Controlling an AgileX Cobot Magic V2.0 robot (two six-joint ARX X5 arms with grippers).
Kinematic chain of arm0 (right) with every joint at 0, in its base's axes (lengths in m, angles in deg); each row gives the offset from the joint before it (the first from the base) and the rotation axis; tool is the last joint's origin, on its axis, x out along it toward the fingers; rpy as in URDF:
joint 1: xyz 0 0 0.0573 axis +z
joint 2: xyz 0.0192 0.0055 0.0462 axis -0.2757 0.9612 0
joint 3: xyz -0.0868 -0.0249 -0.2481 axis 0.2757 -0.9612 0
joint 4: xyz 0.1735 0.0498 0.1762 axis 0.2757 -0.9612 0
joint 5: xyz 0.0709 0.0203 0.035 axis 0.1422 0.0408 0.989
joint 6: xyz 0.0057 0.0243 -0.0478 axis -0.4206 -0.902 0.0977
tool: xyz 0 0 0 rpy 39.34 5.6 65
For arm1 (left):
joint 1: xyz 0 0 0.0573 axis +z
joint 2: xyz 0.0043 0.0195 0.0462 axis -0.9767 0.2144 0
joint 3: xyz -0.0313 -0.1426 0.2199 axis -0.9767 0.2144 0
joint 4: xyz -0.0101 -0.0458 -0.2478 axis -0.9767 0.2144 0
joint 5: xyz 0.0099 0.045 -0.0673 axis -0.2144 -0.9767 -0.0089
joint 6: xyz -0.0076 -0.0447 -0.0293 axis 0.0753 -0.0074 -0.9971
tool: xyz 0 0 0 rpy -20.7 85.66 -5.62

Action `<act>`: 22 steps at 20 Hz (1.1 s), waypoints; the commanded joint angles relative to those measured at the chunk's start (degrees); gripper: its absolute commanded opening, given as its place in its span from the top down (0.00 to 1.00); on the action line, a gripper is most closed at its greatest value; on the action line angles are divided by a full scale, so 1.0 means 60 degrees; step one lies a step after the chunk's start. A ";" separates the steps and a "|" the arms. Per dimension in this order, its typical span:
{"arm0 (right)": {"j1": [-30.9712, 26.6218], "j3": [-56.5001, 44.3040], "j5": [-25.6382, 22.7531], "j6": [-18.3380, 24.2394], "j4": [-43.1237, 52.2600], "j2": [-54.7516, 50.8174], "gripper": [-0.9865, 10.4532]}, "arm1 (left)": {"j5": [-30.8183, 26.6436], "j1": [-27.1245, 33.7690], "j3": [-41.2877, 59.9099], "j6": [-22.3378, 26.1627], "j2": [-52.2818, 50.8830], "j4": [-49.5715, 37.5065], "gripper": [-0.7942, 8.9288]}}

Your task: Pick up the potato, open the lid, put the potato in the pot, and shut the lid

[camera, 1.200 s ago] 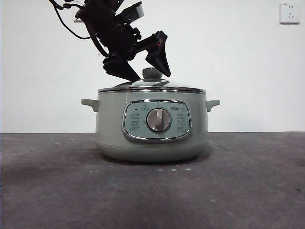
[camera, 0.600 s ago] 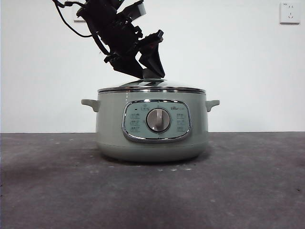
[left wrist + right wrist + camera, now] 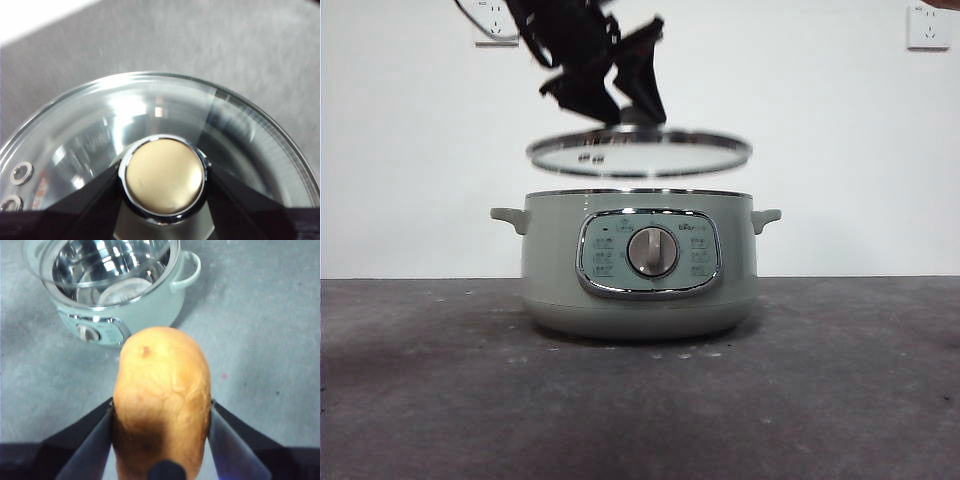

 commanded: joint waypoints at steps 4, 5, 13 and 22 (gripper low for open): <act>0.0007 0.0007 0.0663 -0.0007 0.1475 0.0772 0.92 | 0.0106 0.0495 -0.0499 -0.0025 -0.1599 0.0215 0.93; 0.0007 0.0007 0.0987 -0.0047 0.2036 0.1082 0.92 | 0.0106 0.0718 -0.0499 -0.0022 -0.2000 0.0532 0.93; 0.0714 0.2135 0.1869 -0.0419 0.3993 0.5060 0.92 | 0.0390 0.2637 -0.0332 0.0849 -0.3952 0.3330 0.93; 0.1971 0.7635 0.1366 -0.0004 0.2601 1.0641 0.92 | 0.0823 0.3355 0.2302 0.0943 -0.6634 0.3249 0.93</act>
